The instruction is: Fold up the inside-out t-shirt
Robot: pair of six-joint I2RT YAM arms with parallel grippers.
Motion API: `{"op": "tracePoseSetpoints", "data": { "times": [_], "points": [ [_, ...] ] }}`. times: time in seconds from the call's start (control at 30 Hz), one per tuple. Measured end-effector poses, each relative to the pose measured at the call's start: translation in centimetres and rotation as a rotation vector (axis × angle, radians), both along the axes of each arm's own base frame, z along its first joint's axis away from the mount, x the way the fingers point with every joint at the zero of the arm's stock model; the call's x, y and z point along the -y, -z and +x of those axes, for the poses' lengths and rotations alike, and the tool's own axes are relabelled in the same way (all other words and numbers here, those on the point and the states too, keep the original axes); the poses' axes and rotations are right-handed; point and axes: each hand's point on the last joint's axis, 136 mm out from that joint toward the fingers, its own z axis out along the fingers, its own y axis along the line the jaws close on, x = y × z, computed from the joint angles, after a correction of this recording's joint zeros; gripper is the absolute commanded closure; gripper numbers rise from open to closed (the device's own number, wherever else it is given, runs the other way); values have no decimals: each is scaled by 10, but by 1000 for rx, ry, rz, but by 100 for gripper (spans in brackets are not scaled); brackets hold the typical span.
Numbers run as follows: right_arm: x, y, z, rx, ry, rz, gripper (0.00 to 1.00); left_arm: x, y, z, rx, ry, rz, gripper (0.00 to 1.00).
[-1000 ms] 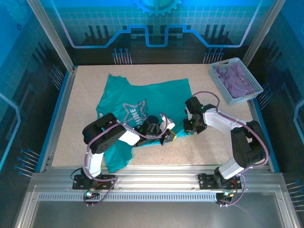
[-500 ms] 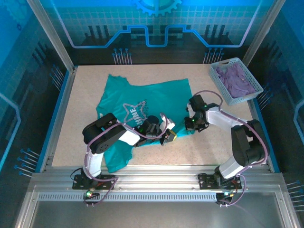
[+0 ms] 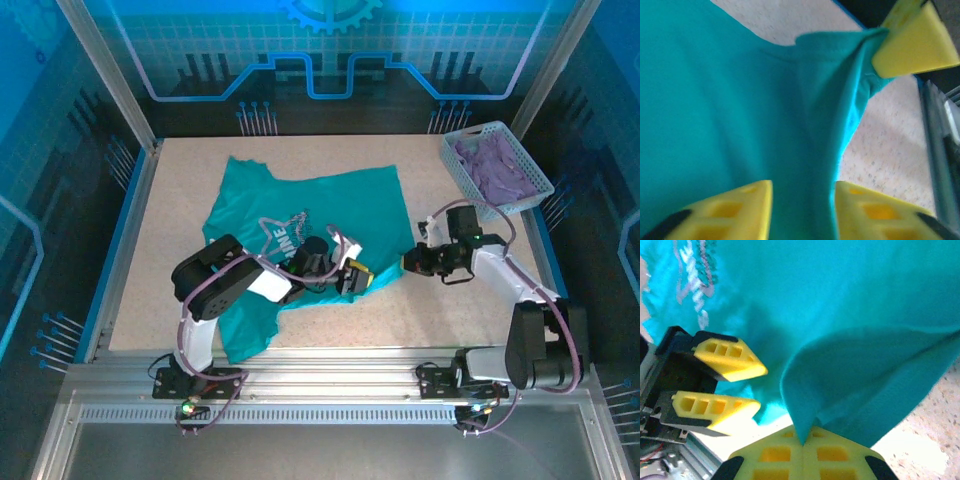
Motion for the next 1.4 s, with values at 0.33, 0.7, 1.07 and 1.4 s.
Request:
{"op": "tracePoseSetpoints", "data": {
  "times": [0.33, 0.7, 1.07, 1.4],
  "points": [
    [7, -4, 22, 32, 51, 92, 100, -94, -40, 17, -126, -336, 34, 54],
    [6, -5, 21, 71, 45, -2, 100, -205, -13, -42, -394, -697, 426, 45],
    [5, 2, 21, 78, 38, -81, 100, -250, 20, -64, -540, -832, 573, 41],
    [19, 9, 31, 59, 92, -121, 100, -196, 29, 25, -508, -784, 503, 41]
  ]
}}
